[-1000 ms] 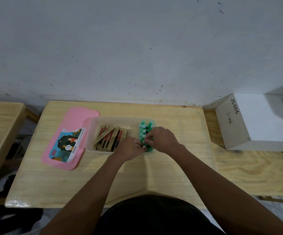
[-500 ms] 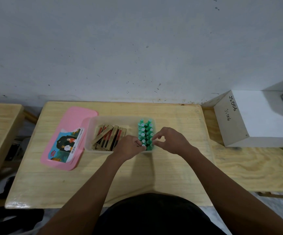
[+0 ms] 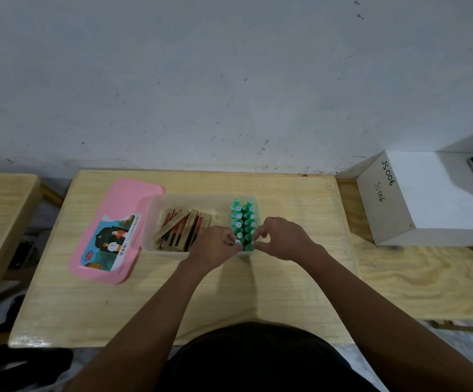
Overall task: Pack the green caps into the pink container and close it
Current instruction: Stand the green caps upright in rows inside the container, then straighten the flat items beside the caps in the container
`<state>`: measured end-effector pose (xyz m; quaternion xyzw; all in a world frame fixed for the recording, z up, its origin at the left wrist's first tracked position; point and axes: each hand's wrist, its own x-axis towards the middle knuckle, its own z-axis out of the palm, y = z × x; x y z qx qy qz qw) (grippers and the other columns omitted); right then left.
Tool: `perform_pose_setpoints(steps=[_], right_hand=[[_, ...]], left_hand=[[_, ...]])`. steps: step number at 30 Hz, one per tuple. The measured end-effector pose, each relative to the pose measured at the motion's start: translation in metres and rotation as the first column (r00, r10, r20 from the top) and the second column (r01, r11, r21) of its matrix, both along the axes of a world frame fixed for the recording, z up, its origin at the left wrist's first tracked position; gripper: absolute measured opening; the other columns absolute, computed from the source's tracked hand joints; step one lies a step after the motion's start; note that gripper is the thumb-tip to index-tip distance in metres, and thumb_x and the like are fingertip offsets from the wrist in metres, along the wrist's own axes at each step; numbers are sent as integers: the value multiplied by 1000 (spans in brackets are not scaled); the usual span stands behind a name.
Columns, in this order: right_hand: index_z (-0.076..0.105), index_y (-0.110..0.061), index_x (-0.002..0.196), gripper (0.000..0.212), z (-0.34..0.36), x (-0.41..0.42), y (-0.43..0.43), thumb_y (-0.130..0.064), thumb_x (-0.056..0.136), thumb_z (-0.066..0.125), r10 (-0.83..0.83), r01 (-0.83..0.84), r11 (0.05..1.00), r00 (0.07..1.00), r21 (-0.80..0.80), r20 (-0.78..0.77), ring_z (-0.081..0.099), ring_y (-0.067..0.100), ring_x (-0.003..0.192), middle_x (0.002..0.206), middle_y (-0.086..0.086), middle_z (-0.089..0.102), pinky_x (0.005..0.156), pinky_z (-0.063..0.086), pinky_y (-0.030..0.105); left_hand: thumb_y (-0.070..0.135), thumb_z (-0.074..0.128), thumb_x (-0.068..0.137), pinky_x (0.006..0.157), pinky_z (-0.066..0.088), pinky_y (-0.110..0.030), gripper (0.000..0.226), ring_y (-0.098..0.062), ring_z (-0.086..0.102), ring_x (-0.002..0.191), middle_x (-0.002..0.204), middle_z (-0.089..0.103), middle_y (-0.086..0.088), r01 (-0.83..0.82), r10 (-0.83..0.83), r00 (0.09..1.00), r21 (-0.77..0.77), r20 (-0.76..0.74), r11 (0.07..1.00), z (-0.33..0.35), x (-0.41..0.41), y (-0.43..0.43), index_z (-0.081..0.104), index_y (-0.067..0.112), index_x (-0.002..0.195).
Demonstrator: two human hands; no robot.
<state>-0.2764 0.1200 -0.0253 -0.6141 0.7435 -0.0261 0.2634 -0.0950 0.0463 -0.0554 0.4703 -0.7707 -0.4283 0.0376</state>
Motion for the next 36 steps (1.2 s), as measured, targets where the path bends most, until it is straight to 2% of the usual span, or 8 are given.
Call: perform_pose_setpoints(steps=[5, 11, 16, 25, 29, 33, 36], right_hand=[[73, -35, 98, 19, 0, 2, 0, -47, 86, 64, -17, 16, 1000, 1000, -2, -10, 56, 10, 95, 95, -12, 55, 74, 44, 29], [73, -36, 96, 19, -4, 5, 3, -50, 85, 65, -49, 49, 999, 999, -7, -17, 58, 10, 94, 93, -12, 57, 72, 45, 30], [74, -35, 95, 20, -5, 8, 5, -49, 85, 65, -96, 96, 995, 995, 14, -9, 59, 10, 94, 101, -11, 62, 73, 47, 29], [73, -33, 94, 19, -7, 15, 8, -47, 86, 63, -183, 183, 983, 983, 5, -6, 61, 12, 96, 104, -9, 62, 75, 49, 30], [69, -31, 102, 21, -6, 15, 11, -45, 88, 62, -264, 266, 963, 963, -35, 51, 61, 11, 92, 106, -8, 60, 73, 48, 29], [65, -29, 111, 25, -4, 14, 8, -42, 90, 61, -289, 287, 957, 948, 37, 134, 60, 12, 95, 109, -6, 62, 73, 45, 28], [64, -31, 114, 28, 1, 17, 2, -44, 90, 57, -308, 309, 951, 951, -13, 28, 61, 14, 97, 109, -7, 64, 75, 48, 29]], left_hand=[[34, 70, 76, 67, 54, -30, 20, -11, 66, 69, 80, 73, -1, 18, -18, 1000, -41, 2, 999, 1, -2, 1, 72, 15, 84], [34, 71, 74, 68, 55, -30, 20, -11, 67, 72, 82, 73, -1, 29, -29, 1000, -18, 6, 999, 0, -2, 0, 71, 16, 84], [35, 72, 75, 70, 52, -28, 14, -11, 66, 76, 85, 71, 0, 13, -13, 1000, 37, 9, 999, 1, -2, 0, 67, 23, 80], [33, 72, 77, 65, 49, -24, 19, -12, 66, 80, 90, 72, -4, 24, -25, 1000, 51, 8, 998, 3, -1, -2, 69, 17, 86], [41, 75, 74, 68, 50, -25, 28, -11, 64, 82, 90, 68, 0, 31, -33, 999, 108, 19, 994, 6, 4, -6, 70, 18, 90], [44, 75, 73, 67, 48, -23, 31, -7, 63, 81, 91, 69, 0, 60, -65, 997, 137, 30, 989, 18, 17, -18, 71, 21, 93], [36, 72, 79, 62, 46, -20, 25, -12, 64, 78, 84, 67, 2, -58, 61, 997, 67, -48, 996, 28, 34, -30, 70, 17, 95]])
